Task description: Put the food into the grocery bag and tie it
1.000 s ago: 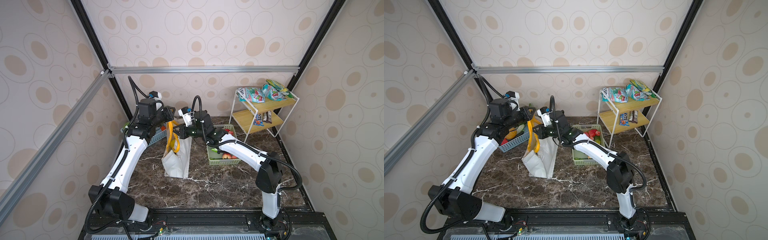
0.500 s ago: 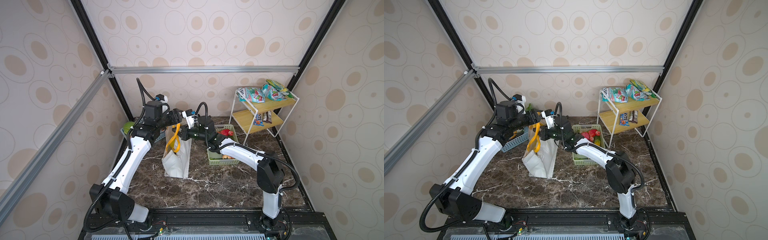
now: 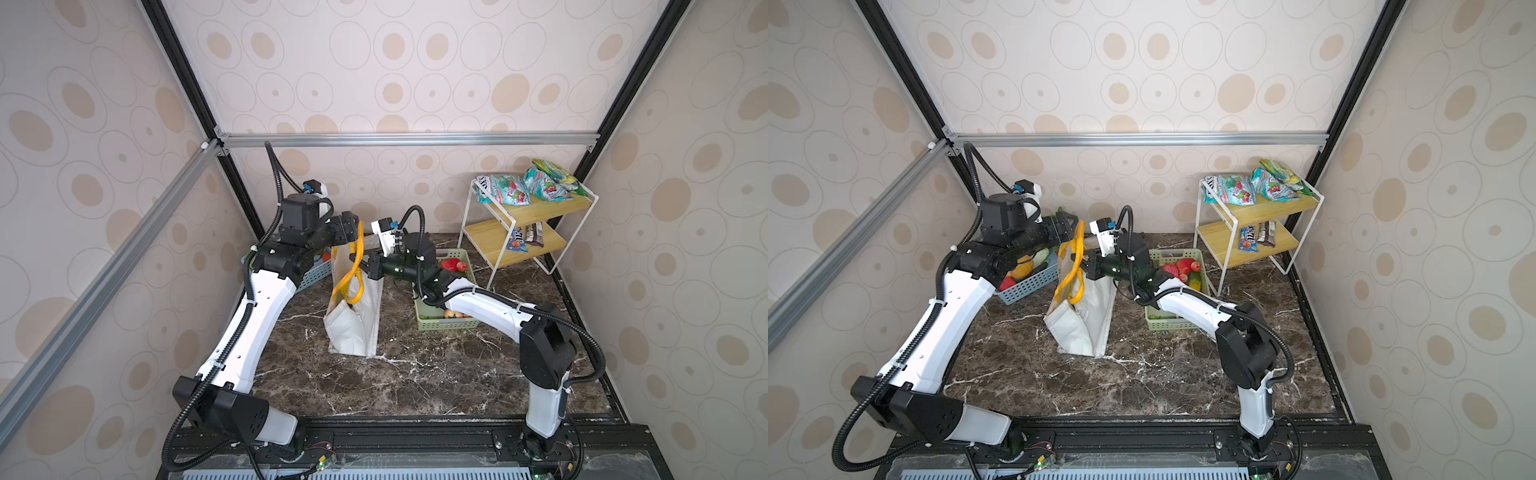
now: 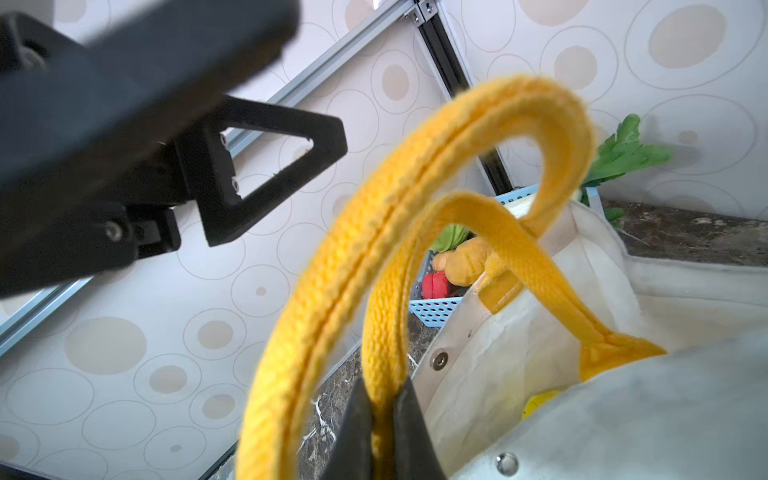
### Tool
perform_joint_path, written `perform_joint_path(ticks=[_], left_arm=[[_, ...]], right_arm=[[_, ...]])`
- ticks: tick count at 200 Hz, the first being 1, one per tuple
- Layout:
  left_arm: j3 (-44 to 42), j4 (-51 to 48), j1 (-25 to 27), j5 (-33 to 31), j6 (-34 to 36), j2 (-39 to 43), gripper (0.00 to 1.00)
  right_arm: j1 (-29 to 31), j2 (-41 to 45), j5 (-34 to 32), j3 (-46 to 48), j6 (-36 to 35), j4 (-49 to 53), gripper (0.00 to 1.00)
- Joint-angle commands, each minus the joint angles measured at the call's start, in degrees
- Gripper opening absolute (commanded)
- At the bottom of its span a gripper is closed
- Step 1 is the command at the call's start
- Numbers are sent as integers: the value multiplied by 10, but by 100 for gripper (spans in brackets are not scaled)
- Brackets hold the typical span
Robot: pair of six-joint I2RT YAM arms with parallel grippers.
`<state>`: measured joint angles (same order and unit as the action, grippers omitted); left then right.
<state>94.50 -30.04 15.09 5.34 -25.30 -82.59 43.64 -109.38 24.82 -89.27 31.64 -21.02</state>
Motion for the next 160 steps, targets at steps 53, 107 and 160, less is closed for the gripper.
perform_joint_path(ticks=[53,107,160], left_arm=[[-62,-5,-19,2,-1,31,75],[-65,12,-20,45,-11,16,72],[-78,29,-20,56,-20,5,65]], right_arm=[[0,13,14,-5,1,-3,7],[5,1,27,-31,-3,14,7],[16,-14,37,-61,-11,31,7]])
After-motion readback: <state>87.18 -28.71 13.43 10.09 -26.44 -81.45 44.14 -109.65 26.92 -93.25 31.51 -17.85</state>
